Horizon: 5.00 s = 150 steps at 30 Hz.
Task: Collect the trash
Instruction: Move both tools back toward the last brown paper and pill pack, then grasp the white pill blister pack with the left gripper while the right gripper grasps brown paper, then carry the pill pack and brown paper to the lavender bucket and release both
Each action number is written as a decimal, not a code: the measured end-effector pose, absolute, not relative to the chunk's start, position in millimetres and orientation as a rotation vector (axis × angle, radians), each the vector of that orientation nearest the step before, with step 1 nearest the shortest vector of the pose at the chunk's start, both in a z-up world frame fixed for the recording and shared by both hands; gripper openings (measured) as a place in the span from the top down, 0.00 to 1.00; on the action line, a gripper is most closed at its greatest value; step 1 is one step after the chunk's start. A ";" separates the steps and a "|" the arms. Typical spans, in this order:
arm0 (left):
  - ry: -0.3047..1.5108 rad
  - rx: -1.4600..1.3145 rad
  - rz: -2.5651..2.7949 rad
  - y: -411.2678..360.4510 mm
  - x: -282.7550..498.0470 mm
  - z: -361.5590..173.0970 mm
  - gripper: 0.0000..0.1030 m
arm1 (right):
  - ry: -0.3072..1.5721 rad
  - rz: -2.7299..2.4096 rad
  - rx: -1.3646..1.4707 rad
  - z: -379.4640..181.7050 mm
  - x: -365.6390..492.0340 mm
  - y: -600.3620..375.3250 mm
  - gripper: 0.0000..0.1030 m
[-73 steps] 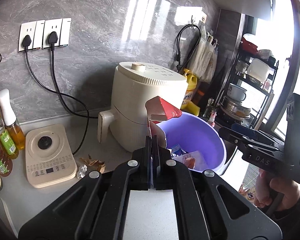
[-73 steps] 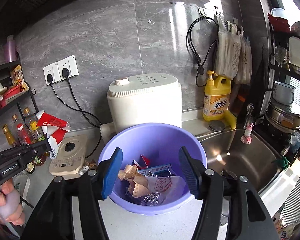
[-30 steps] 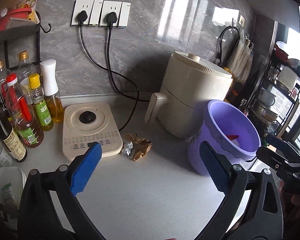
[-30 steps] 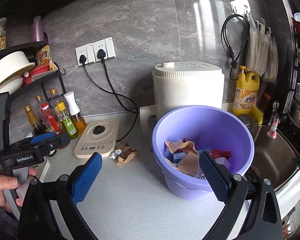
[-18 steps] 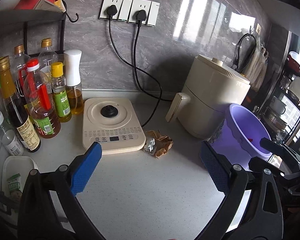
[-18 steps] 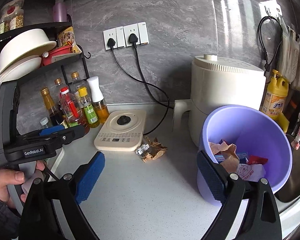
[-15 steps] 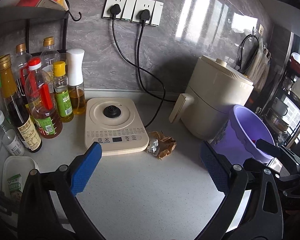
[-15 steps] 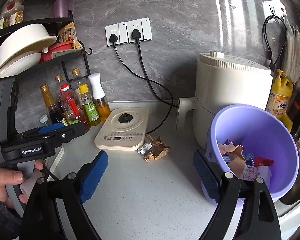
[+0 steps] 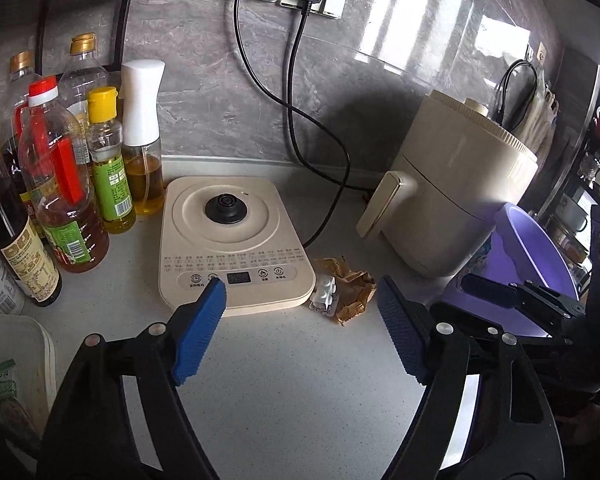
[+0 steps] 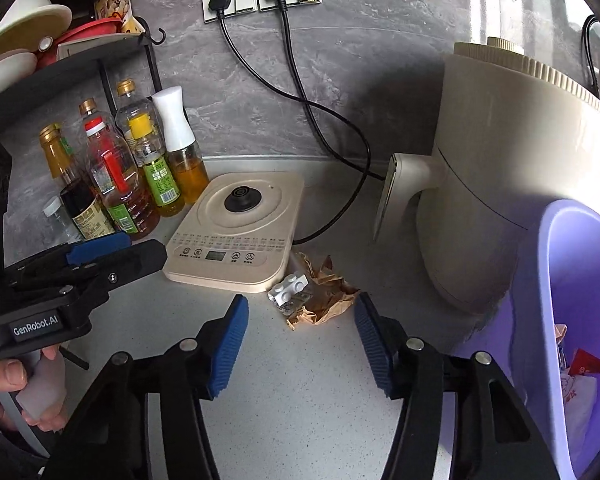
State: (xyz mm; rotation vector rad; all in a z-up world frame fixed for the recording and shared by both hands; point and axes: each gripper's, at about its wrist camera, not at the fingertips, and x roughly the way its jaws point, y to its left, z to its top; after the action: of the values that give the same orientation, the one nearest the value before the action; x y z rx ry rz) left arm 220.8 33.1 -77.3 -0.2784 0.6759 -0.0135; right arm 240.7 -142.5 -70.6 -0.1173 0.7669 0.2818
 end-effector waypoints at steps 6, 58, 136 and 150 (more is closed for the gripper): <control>0.725 -0.285 -0.044 32.9 250.1 -100.5 0.43 | 0.855 0.252 -0.107 -99.5 290.4 -147.8 0.53; 0.855 -0.266 -0.067 21.5 279.2 -145.3 0.77 | 0.916 0.220 -0.199 -137.4 315.1 -146.2 0.82; 0.616 -0.098 -0.514 -205.6 249.3 9.3 0.43 | 0.525 -0.212 0.099 42.3 61.3 -375.9 0.47; 0.581 -0.129 -0.326 -130.4 203.4 36.6 0.25 | 0.540 -0.083 0.126 48.3 79.6 -341.9 0.46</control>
State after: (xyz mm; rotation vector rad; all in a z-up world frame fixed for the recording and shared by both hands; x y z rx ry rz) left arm 203.4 -130.4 36.6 -0.1293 0.5813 -0.3262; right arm 79.6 -341.9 48.3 0.1256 0.5402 -0.0827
